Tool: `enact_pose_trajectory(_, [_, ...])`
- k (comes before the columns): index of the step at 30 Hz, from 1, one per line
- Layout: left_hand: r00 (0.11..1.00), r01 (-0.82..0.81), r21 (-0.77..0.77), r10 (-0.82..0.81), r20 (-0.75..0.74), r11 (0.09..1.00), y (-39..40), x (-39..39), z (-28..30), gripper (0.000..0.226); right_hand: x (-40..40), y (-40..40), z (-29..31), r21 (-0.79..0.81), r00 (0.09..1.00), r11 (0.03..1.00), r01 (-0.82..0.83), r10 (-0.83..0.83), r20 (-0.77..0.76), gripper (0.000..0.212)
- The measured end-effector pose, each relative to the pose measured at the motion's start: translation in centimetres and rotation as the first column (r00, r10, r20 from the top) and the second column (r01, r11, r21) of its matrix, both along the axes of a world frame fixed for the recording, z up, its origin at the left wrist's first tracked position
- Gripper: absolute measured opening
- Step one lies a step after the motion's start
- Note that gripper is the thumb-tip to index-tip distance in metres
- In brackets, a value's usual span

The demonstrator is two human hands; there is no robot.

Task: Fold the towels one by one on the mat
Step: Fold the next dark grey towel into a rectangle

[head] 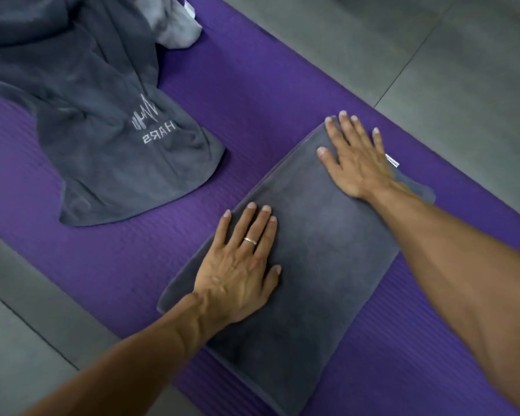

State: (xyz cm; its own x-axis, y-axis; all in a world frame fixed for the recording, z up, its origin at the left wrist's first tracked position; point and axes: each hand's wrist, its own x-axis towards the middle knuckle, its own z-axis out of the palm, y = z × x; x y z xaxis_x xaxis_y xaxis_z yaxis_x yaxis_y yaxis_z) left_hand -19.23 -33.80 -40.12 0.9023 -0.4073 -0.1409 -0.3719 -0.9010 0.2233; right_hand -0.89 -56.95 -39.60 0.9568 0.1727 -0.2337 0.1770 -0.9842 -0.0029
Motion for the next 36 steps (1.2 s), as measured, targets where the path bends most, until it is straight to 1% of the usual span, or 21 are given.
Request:
enact_pose_trajectory(2, [0.999,0.026,-0.046,-0.025,0.024,0.999,-1.5,-0.4,0.4,0.068,-1.5,1.4,0.7,-0.017,0.996,0.998,-0.061,0.062,0.066,0.061])
enact_pose_trajectory(3, [0.999,0.047,-0.076,-0.044,0.031,0.996,-2.5,-0.6,0.4,0.069,-3.0,1.9,0.9,0.023,0.988,0.993,-0.117,0.114,0.102,0.060])
enact_pose_trajectory(5, [0.997,0.071,-0.109,-0.066,0.044,0.992,-4.5,-1.1,0.2,0.061,-7.0,1.5,0.7,0.105,0.961,0.956,-0.273,0.264,0.087,0.058])
enact_pose_trajectory(6, [0.997,0.075,-0.092,-0.072,0.036,0.993,-5.0,-1.3,0.0,0.061,-8.7,0.5,0.4,0.087,0.946,0.942,-0.325,0.322,0.050,0.060])
enact_pose_trajectory(7, [0.997,0.081,-0.059,-0.080,0.022,0.995,-5.3,-1.3,-0.2,0.068,-9.5,-1.1,0.0,0.036,0.950,0.949,-0.313,0.313,0.001,0.063])
enact_pose_trajectory(10, [0.993,0.116,0.043,-0.116,-0.002,0.992,-5.2,-1.3,-0.4,0.091,-6.5,-5.9,0.1,-0.083,0.994,0.991,-0.102,0.098,-0.052,0.066])
enact_pose_trajectory(12, [0.993,0.120,0.069,-0.119,-0.018,0.990,-5.4,-1.4,0.0,0.090,-4.6,-6.9,1.0,-0.128,0.998,0.992,-0.007,-0.001,-0.067,0.064])
enact_pose_trajectory(13, [0.993,0.118,0.061,-0.118,-0.010,0.991,-5.8,-1.7,0.1,0.084,-4.6,-6.7,1.4,-0.140,1.000,0.990,-0.007,0.003,-0.030,0.064])
enact_pose_trajectory(15, [0.990,0.143,0.023,-0.143,0.019,0.989,-7.1,-2.9,0.2,0.067,-6.9,-5.6,1.9,-0.057,0.990,0.994,-0.089,0.094,0.104,0.063])
enact_pose_trajectory(16, [0.986,0.162,0.001,-0.162,0.035,0.987,-7.8,-3.7,0.0,0.063,-8.8,-5.3,2.0,0.015,0.979,0.985,-0.170,0.167,0.116,0.062])
enact_pose_trajectory(18, [0.987,0.158,-0.032,-0.157,0.047,0.987,-8.6,-5.2,-0.4,0.060,-12.8,-6.2,0.9,0.068,0.932,0.930,-0.362,0.360,0.044,0.063])
enact_pose_trajectory(19, [0.987,0.154,-0.032,-0.152,0.041,0.988,-8.7,-5.8,-0.6,0.066,-14.0,-7.5,0.2,0.044,0.923,0.922,-0.385,0.386,-0.004,0.064])
enact_pose_trajectory(20, [0.986,0.164,-0.024,-0.163,0.037,0.986,-8.7,-6.3,-0.7,0.075,-14.6,-9.2,-0.3,0.023,0.947,0.948,-0.319,0.319,-0.037,0.065])
enact_pose_trajectory(22, [0.978,0.208,-0.007,-0.207,0.036,0.978,-8.4,-7.1,-0.7,0.090,-13.6,-12.5,-0.6,0.014,0.998,0.999,-0.047,0.048,-0.046,0.063])
enact_pose_trajectory(24, [0.967,0.251,0.003,-0.251,0.050,0.968,-8.1,-7.9,-0.6,0.093,-11.9,-14.2,-0.2,0.004,0.986,0.990,0.141,-0.140,-0.086,0.062])
enact_pose_trajectory(26, [0.970,0.239,0.011,-0.239,0.048,0.971,-7.8,-8.7,-0.4,0.089,-11.5,-13.9,0.4,-0.045,0.985,0.987,0.156,-0.159,-0.073,0.058])
enact_pose_trajectory(27, [0.976,0.216,0.015,-0.217,0.037,0.976,-7.9,-9.1,-0.2,0.085,-11.9,-13.4,0.6,-0.045,0.990,0.990,0.134,-0.136,-0.028,0.056])
enact_pose_trajectory(30, [0.987,0.150,-0.018,-0.149,0.066,0.988,-8.3,-10.0,0.4,0.069,-15.0,-11.9,1.1,0.094,0.994,0.996,0.002,-0.012,0.112,0.052])
enact_pose_trajectory(33, [0.978,0.149,-0.182,-0.117,0.172,0.972,-7.9,-10.9,1.2,0.039,-18.7,-11.3,1.0,0.152,0.983,0.974,-0.167,0.151,0.108,0.056])
enact_pose_trajectory(34, [0.984,0.109,-0.249,-0.069,0.162,0.962,-7.6,-11.1,1.8,0.031,-19.6,-11.2,0.8,0.144,0.976,0.968,-0.206,0.192,0.104,0.056])
enact_pose_trajectory(36, [0.995,-0.068,-0.332,0.088,0.047,0.941,-7.2,-11.1,3.2,0.024,-20.9,-11.1,0.5,0.130,0.967,0.961,-0.242,0.229,0.109,0.054])
